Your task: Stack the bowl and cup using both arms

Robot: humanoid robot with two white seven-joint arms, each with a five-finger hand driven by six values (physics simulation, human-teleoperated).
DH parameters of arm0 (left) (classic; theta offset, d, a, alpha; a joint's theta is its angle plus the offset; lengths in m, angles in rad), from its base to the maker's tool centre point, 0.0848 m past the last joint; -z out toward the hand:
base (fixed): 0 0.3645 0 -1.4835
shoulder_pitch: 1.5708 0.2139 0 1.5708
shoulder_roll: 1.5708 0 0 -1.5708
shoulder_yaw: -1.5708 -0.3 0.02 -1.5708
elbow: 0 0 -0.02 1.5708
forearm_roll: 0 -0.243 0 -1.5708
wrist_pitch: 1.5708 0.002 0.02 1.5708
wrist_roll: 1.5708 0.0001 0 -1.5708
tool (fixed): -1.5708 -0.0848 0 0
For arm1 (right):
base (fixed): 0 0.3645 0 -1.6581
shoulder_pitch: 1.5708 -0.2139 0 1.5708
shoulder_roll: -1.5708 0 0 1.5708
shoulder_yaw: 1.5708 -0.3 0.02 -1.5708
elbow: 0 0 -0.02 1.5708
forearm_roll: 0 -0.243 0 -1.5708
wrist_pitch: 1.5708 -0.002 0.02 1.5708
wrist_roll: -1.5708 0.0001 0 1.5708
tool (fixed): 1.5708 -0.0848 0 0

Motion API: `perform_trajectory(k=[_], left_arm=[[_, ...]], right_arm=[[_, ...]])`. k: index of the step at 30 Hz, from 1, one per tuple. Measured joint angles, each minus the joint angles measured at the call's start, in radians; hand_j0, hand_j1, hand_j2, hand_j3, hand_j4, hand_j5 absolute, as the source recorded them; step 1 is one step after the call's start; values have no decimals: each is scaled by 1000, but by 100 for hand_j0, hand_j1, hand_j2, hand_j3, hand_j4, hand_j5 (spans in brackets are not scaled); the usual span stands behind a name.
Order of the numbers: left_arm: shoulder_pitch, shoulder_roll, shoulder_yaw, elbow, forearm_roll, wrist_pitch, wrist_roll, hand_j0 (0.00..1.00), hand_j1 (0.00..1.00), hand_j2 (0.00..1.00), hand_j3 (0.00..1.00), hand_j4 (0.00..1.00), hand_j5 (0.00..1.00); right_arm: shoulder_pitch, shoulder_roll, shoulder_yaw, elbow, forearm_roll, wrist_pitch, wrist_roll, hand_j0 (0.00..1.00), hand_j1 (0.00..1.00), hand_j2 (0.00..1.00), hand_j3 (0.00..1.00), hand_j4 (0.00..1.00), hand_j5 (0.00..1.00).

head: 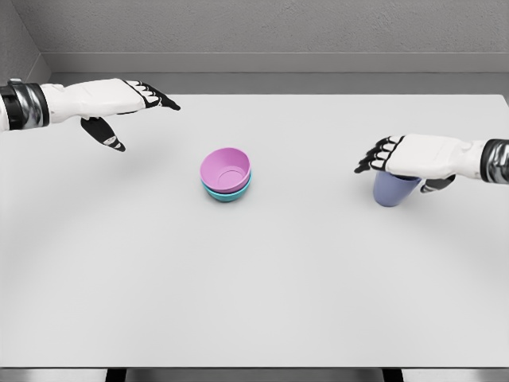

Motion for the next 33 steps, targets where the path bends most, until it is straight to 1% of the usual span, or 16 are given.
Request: perform_trajectory(k=[1,6,9,10,12,13,15,20,21,24,27,33], left_arm=[[0,0,0,0,0,0,0,100,100,100,100,100,100],[0,0,0,0,0,0,0,100,100,100,100,100,100],[0,0,0,0,0,0,0,100,100,100,100,100,100],[2,0,0,0,0,0,0,100,100,100,100,100,100],[0,0,0,0,0,0,0,100,100,100,100,100,100],[0,0,0,0,0,0,0,100,100,100,100,100,100],[0,0,0,0,0,0,0,100,100,100,100,100,100],[2,0,0,0,0,0,0,100,100,100,100,100,100],[0,0,0,0,0,0,0,100,100,100,100,100,100],[2,1,0,0,0,0,0,100,100,100,100,100,100],[0,1,0,0,0,0,0,100,100,100,100,100,100],[0,2,0,0,0,0,0,100,100,100,100,100,100]], right_arm=[[-2,0,0,0,0,0,0,87,87,87,87,87,87],[-2,0,1,1,0,0,0,72,72,72,72,72,72],[-6,0,1,2,0,0,0,70,70,70,70,70,70],[-6,0,1,2,-1,0,0,65,65,65,65,65,65],[-6,0,1,2,-2,1,-2,62,62,62,62,62,62],[-6,-1,1,3,-1,0,-1,59,59,59,59,59,59],[-6,-1,1,3,1,-1,-1,55,55,55,55,55,55],[-8,-1,1,3,1,-1,-1,54,54,54,54,54,54],[-8,-1,0,3,1,-1,-1,49,49,49,49,49,49],[-12,-1,-1,3,-1,-1,-1,43,43,43,43,43,43],[-15,-1,-3,3,-1,-1,-1,34,34,34,34,34,34],[-17,-1,-5,3,-4,0,1,29,29,29,29,29,29]])
